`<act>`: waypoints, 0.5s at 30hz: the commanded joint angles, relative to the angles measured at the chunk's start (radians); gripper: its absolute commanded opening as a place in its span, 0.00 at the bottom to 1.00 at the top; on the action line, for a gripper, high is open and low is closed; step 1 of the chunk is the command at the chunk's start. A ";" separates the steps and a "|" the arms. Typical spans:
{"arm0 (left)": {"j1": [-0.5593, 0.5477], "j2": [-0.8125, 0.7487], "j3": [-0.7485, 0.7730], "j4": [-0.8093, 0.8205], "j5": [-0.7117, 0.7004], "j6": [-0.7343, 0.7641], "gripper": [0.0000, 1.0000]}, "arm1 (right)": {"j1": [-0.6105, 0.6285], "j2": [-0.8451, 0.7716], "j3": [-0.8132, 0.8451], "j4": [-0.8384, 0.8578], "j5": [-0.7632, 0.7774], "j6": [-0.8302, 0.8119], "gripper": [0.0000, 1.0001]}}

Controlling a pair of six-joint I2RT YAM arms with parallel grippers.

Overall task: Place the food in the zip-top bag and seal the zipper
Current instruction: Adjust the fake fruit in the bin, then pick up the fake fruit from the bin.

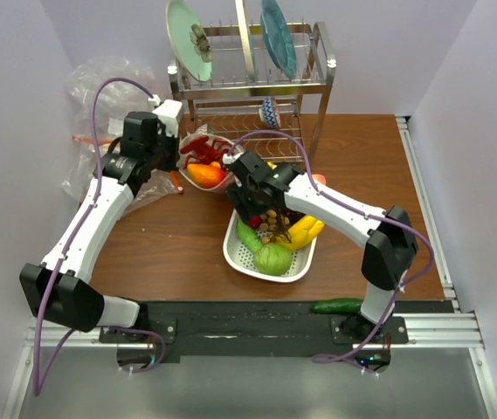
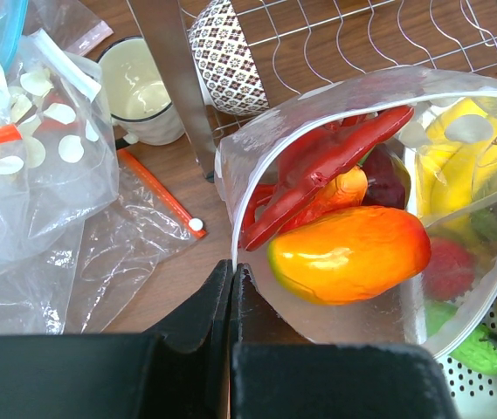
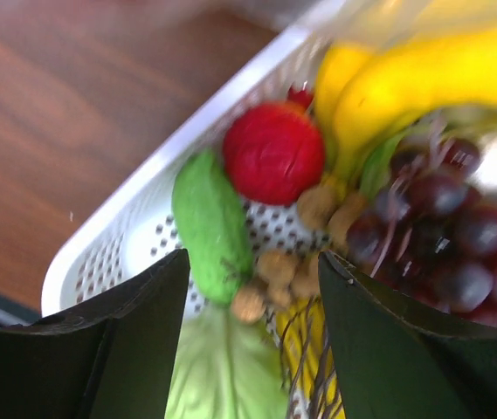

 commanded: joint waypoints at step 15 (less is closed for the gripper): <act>-0.002 -0.034 -0.009 0.057 -0.061 0.019 0.00 | -0.028 0.084 -0.157 0.344 0.042 -0.055 0.66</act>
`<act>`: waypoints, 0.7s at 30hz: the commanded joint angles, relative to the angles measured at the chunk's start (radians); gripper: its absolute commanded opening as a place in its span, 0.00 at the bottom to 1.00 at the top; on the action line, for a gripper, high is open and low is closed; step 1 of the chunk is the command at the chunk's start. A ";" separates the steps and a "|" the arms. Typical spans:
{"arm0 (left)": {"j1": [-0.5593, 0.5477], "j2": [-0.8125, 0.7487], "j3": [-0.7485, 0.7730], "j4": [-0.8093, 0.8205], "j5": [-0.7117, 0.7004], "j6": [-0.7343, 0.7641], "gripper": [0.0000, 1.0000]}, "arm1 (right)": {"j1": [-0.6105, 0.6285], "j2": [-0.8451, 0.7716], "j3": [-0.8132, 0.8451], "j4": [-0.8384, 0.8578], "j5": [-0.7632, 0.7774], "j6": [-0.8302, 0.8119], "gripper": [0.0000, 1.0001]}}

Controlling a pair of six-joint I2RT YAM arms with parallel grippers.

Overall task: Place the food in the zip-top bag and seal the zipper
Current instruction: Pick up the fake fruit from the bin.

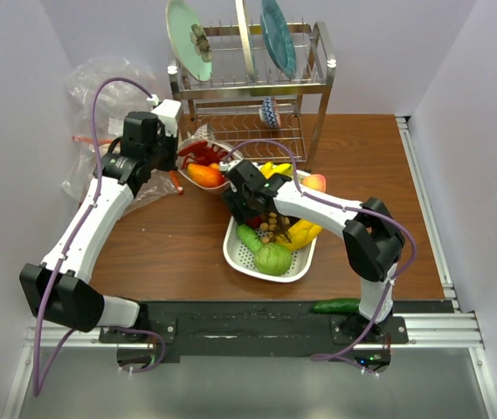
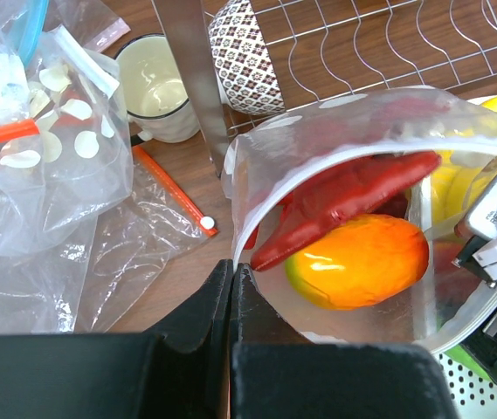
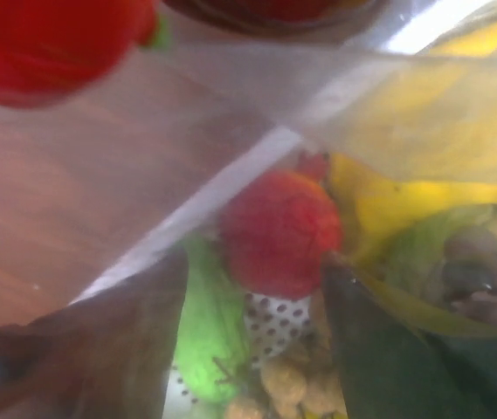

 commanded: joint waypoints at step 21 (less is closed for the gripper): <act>-0.002 -0.016 -0.003 0.053 -0.008 0.015 0.00 | -0.015 -0.106 -0.069 0.019 0.071 -0.018 0.53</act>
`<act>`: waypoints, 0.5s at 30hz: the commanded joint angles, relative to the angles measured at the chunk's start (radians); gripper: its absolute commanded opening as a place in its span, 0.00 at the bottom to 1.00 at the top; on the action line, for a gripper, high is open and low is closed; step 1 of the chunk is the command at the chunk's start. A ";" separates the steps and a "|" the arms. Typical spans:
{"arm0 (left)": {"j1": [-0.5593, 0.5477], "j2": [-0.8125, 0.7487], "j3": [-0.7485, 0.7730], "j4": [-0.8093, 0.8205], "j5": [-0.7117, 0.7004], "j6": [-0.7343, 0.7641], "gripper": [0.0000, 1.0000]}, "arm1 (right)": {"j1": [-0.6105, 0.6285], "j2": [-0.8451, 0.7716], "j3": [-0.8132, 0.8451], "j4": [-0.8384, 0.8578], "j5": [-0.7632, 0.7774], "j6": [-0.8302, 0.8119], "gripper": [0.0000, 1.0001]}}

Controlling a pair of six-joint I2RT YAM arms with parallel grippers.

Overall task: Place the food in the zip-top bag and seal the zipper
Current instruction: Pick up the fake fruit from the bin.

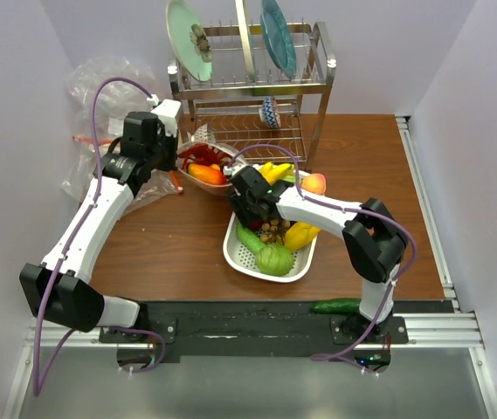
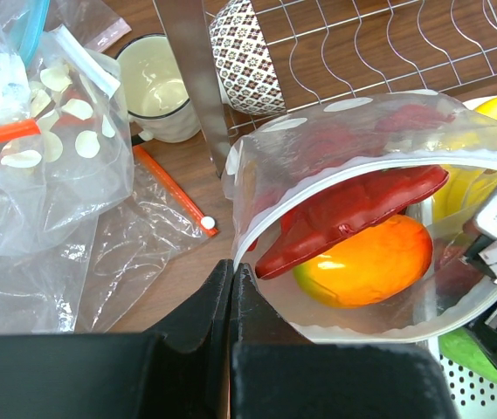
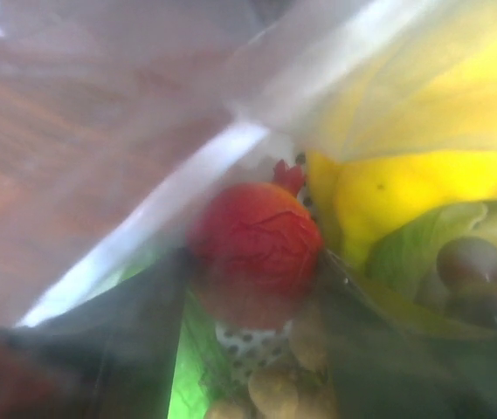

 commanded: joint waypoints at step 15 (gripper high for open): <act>-0.002 -0.023 -0.009 0.053 0.009 0.013 0.00 | -0.007 -0.282 0.227 -0.246 -0.096 -0.010 0.54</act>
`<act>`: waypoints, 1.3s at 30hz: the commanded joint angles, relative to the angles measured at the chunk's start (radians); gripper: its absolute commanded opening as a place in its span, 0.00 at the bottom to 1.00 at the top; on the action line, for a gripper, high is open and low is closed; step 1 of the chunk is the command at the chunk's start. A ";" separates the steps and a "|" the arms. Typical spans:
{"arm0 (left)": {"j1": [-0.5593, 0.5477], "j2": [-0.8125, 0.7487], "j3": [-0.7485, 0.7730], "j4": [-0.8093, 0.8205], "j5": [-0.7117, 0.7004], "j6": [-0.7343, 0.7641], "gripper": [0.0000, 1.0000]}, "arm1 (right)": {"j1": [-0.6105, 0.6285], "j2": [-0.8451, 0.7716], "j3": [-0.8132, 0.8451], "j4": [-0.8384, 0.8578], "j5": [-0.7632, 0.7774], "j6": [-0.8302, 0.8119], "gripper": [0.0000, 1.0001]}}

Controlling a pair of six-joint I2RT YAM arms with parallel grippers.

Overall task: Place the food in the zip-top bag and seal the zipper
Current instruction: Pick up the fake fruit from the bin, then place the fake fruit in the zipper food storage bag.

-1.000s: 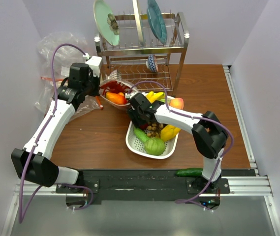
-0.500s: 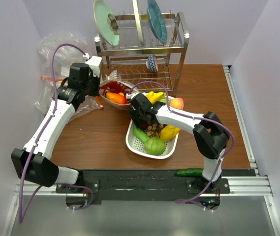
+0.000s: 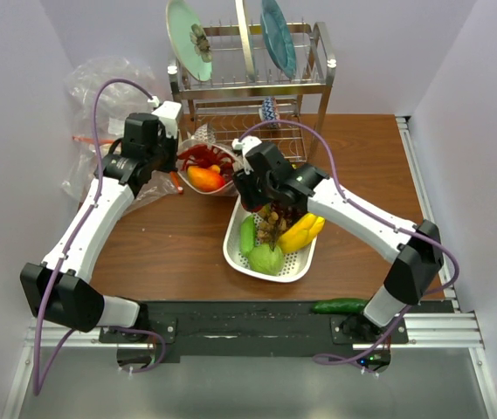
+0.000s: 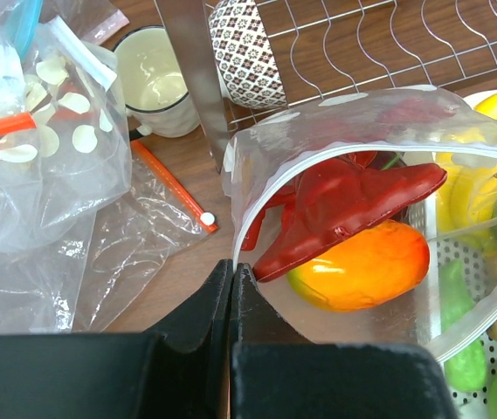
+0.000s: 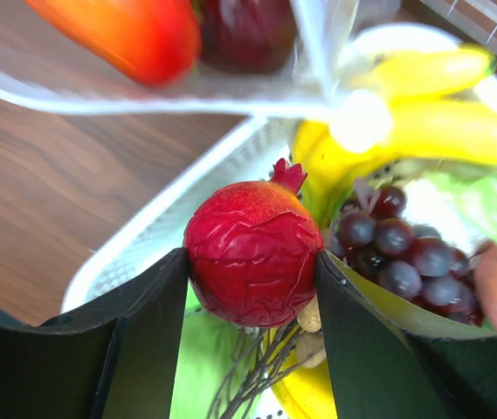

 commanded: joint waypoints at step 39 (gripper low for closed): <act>-0.002 -0.020 0.015 0.039 0.006 0.011 0.00 | -0.007 0.241 0.530 -0.012 0.054 -0.142 0.85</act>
